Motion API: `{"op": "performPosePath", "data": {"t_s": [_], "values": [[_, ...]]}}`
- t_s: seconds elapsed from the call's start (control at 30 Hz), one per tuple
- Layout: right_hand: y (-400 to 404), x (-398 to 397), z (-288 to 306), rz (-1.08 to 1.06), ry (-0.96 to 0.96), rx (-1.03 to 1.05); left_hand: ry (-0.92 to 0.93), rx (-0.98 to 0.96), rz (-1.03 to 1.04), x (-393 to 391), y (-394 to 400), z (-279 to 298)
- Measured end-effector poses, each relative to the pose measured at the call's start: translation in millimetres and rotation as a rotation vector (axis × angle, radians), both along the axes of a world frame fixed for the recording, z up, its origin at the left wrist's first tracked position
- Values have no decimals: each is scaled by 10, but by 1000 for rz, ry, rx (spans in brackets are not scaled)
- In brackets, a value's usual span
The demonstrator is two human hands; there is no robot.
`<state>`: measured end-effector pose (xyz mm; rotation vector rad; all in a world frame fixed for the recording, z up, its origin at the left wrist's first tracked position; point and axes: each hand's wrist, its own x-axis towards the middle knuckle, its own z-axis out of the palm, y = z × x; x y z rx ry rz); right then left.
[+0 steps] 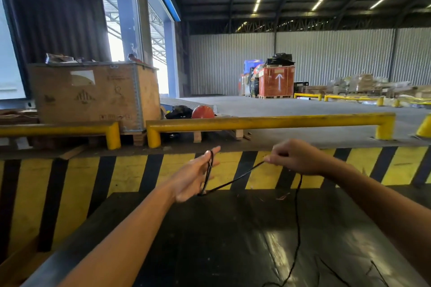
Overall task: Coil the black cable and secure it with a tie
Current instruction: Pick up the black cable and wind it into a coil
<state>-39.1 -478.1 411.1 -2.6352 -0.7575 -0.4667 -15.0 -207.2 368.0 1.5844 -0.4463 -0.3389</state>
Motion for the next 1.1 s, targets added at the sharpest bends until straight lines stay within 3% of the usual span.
{"op": "performPosePath", "data": {"t_s": [0.17, 0.23, 0.33, 0.4, 0.47, 0.57, 0.63, 0.7, 0.77, 0.83, 0.93, 1.03, 1.1], "values": [[153, 110, 146, -33, -256, 109, 164, 248, -390, -165, -319, -83], [247, 156, 40, -64, -280, 174, 210, 153, -529, -221, -406, -64], [308, 144, -266, -76, -197, 296, 237, -138, -635, -236, -421, 45], [413, 103, -560, 6, -130, 182, 201, -339, -685, -251, -413, 159], [573, 39, -821, 30, 27, 130, 134, -509, -595, -289, -428, 324], [715, -55, -1043, 55, 248, 189, -15, -635, -216, -231, -390, 528], [639, -60, -984, 68, 293, 145, -159, -557, 27, -153, -299, 558], [512, -74, -785, 74, 297, 38, -295, -338, 260, -18, -134, 453], [338, -58, -552, 63, 259, -44, -326, -65, 365, 115, 75, 283], [148, -17, -323, -2, 130, -95, -289, 235, 271, 202, 238, 49], [-76, 78, -89, -137, -104, -38, -148, 577, -47, 122, 206, -182], [-52, 173, -56, -207, -288, 79, 44, 575, -399, -79, -27, -184], [31, 224, -151, -260, -326, 207, 119, 421, -541, -182, -174, -123]]}}
